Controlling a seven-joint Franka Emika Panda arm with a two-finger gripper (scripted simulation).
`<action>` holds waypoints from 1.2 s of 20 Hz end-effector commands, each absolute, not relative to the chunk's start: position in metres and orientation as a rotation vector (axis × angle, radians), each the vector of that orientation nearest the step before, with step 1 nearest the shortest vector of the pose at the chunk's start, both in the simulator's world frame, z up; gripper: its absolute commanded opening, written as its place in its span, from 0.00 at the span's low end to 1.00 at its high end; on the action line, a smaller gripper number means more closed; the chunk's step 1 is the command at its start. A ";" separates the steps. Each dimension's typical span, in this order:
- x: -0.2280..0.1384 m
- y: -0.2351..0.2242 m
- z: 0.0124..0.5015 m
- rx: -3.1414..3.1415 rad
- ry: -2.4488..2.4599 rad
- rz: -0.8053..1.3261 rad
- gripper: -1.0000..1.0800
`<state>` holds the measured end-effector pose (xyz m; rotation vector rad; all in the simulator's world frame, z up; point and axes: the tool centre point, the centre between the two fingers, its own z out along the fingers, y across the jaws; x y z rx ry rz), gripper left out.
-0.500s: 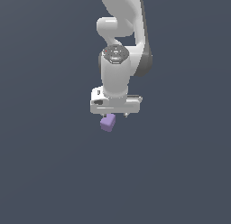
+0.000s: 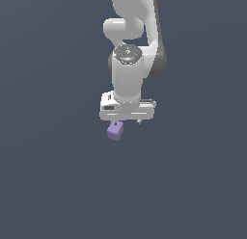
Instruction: Pick up the object and move it to a goal position.
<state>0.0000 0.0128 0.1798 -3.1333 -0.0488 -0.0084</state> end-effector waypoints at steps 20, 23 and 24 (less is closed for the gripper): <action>-0.026 -0.018 0.134 -3.114 0.344 -0.003 0.96; -0.035 -0.027 0.122 -3.103 0.449 -0.002 0.96; -0.037 -0.030 0.119 -3.100 0.479 -0.001 0.96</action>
